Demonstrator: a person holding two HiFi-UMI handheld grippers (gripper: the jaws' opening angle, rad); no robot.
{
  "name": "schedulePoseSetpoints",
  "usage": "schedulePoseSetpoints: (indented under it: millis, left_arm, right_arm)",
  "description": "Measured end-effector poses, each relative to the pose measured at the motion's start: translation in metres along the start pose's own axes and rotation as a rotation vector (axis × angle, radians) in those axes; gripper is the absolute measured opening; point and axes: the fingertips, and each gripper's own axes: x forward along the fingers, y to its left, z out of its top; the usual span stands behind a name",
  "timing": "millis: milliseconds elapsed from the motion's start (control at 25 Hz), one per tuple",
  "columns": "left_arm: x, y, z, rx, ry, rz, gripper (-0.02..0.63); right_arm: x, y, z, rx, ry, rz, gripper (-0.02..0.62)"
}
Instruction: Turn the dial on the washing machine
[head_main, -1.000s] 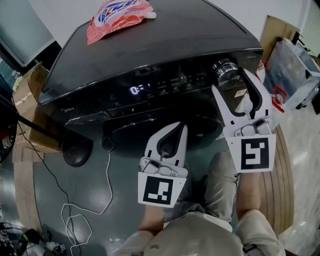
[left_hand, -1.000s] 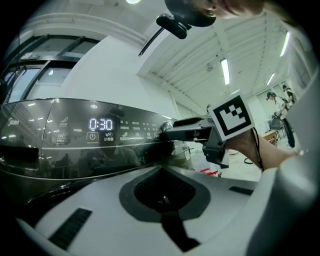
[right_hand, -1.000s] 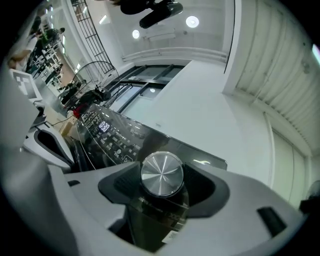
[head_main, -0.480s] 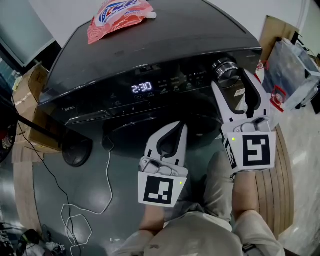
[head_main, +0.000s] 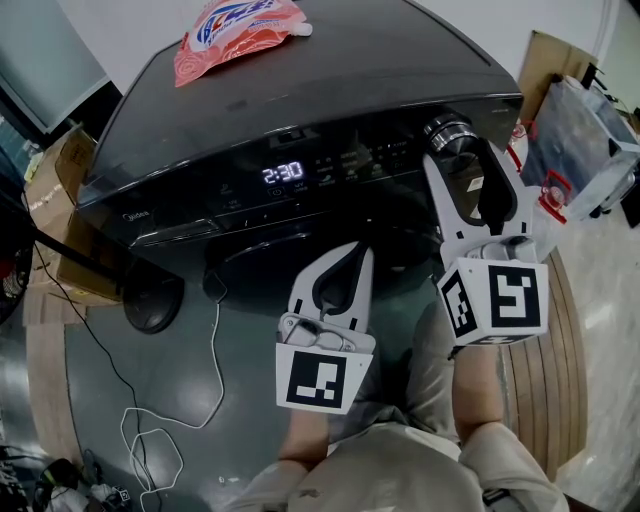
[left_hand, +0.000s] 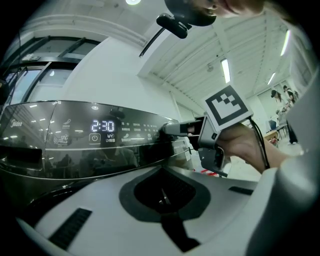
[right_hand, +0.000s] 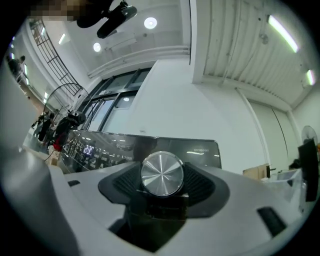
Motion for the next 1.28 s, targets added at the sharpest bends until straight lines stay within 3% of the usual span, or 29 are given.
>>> schedulePoseSetpoints:
  millis: [360,560,960,1280]
  left_arm:
    - [-0.001,0.000,0.000,-0.003,0.001,0.008,0.014]
    - [-0.001,0.000,-0.002,-0.008,0.005,0.010,0.014]
    - [0.001,-0.006,-0.001,-0.034,-0.012,-0.006,0.014]
    - [0.003,-0.006,-0.001,-0.039,-0.011,-0.010,0.014]
  right_arm:
    - [-0.001,-0.004,-0.003,0.148,-0.011,-0.054,0.281]
    - [-0.002,-0.004,-0.003,0.138,-0.020,-0.054,0.282]
    - [-0.003,0.011,0.003,-0.252,-0.002,0.021,0.313]
    - [-0.002,0.017,-0.004,-0.499,0.062,0.153,0.300]
